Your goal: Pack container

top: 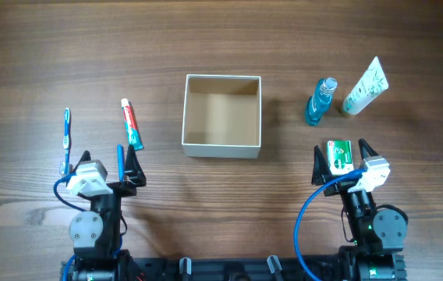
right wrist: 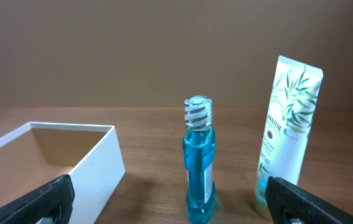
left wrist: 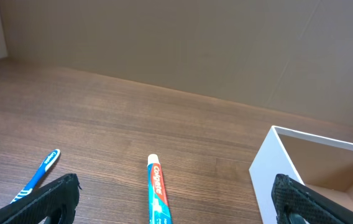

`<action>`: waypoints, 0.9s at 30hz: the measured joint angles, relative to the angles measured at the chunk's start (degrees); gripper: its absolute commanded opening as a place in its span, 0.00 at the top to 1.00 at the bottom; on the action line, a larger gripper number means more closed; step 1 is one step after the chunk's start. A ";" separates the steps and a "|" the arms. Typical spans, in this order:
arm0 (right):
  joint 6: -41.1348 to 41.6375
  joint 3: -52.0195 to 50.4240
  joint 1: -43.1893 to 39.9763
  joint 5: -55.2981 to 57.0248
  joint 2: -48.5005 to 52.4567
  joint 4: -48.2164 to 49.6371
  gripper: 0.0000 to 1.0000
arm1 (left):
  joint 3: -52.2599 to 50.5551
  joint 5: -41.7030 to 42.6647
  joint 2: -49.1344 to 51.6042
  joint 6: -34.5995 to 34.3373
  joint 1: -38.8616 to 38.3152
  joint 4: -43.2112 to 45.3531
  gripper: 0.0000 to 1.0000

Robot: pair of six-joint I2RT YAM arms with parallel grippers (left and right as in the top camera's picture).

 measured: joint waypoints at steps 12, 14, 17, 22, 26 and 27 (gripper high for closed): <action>3.26 7.06 0.00 0.00 11.21 -4.72 0.00 | 2.29 0.74 0.02 -2.43 0.00 -5.73 0.00; 3.28 10.29 0.00 -0.02 14.80 -5.33 0.00 | 3.74 0.85 0.35 -2.60 0.00 -7.89 0.00; 3.30 14.88 0.00 -0.26 20.17 -7.98 0.00 | 6.71 0.85 2.14 -3.02 0.00 -10.80 0.00; 3.23 26.91 0.00 -1.64 32.22 -20.50 0.00 | 14.01 0.87 9.86 -7.06 0.00 -15.04 0.00; 2.62 40.30 0.00 -3.41 43.87 -35.52 0.00 | 23.45 0.92 21.27 -9.81 0.00 -23.61 0.00; 2.64 41.99 0.00 -3.72 45.35 -36.52 0.00 | 26.80 1.05 24.61 -10.60 0.00 -27.15 0.00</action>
